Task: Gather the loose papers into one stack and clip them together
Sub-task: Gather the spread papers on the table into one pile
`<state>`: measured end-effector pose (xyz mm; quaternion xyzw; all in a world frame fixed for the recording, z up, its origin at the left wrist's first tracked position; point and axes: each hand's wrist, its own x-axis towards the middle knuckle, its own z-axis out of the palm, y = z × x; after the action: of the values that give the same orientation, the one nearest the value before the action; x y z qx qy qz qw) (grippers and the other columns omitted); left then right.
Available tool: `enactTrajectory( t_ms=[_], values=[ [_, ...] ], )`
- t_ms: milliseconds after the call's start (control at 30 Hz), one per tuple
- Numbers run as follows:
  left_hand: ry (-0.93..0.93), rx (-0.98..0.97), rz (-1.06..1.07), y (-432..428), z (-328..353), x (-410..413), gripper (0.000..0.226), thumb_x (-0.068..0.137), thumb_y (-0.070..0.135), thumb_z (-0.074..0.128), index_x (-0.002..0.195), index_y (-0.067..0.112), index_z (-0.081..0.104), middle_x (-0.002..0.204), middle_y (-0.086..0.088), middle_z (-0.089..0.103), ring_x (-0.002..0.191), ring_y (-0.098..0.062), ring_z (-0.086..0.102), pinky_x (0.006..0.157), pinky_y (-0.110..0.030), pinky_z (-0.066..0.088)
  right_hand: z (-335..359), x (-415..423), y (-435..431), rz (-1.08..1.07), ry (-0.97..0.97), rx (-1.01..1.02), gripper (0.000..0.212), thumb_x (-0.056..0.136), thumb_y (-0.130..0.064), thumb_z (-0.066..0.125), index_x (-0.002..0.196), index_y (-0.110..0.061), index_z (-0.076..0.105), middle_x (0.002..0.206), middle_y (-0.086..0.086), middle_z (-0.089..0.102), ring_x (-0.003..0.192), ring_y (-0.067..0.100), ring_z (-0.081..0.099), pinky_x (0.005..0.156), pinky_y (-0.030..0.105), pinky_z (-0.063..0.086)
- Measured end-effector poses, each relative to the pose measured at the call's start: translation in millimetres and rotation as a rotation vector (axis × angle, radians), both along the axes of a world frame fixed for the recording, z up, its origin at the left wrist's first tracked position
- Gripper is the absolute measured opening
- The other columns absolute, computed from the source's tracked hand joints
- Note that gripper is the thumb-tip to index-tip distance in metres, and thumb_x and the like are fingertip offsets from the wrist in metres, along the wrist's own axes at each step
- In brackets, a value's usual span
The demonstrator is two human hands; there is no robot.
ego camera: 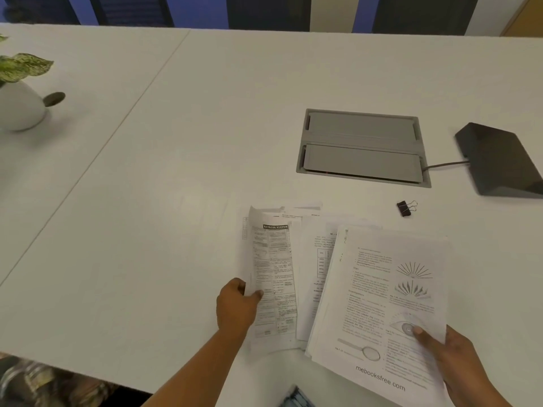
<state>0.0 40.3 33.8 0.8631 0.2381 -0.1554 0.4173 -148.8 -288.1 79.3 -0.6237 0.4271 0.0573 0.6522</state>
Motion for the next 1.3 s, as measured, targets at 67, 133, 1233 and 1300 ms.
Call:
enactTrajectory(
  t_ms=[67,133,1233,1300],
  values=[
    [0.062,-0.079,-0.048,1,-1,2,0.015,0.088,0.024,0.069,0.098,0.013,0.067,0.092,0.001,0.071,0.08,-0.018,0.068,0.072,-0.033,0.059,2,2,2,-0.006,-0.004,-0.008,0.082,0.033,-0.053,0.094,0.104,-0.016,0.073,0.103,0.009,0.078,0.095,0.032,0.074,0.096,0.053,0.052],
    [0.049,-0.081,-0.073,3,-2,4,0.017,0.096,0.022,0.056,0.103,0.012,0.068,0.096,0.001,0.072,0.087,-0.021,0.07,0.078,-0.035,0.059,3,3,3,-0.015,-0.018,-0.006,0.063,0.05,-0.038,0.089,0.106,-0.016,0.072,0.107,0.012,0.077,0.096,0.032,0.073,0.097,0.054,0.051],
    [-0.102,-0.558,-0.134,-18,111,-23,0.018,0.1,0.024,0.051,0.108,0.022,0.067,0.101,0.001,0.078,0.089,-0.018,0.075,0.076,-0.033,0.06,16,35,38,0.166,-0.179,0.166,0.039,0.086,-0.028,0.071,0.12,-0.011,0.067,0.113,0.011,0.076,0.103,0.031,0.073,0.093,0.051,0.055],
    [-0.137,-0.413,-0.184,-21,106,-24,0.016,0.097,0.029,0.056,0.108,0.026,0.066,0.106,0.005,0.072,0.093,-0.016,0.071,0.075,-0.023,0.056,23,36,41,0.205,-0.186,0.226,0.029,0.092,-0.018,0.064,0.119,-0.009,0.068,0.112,0.015,0.076,0.102,0.033,0.073,0.087,0.049,0.058]
  ],
)
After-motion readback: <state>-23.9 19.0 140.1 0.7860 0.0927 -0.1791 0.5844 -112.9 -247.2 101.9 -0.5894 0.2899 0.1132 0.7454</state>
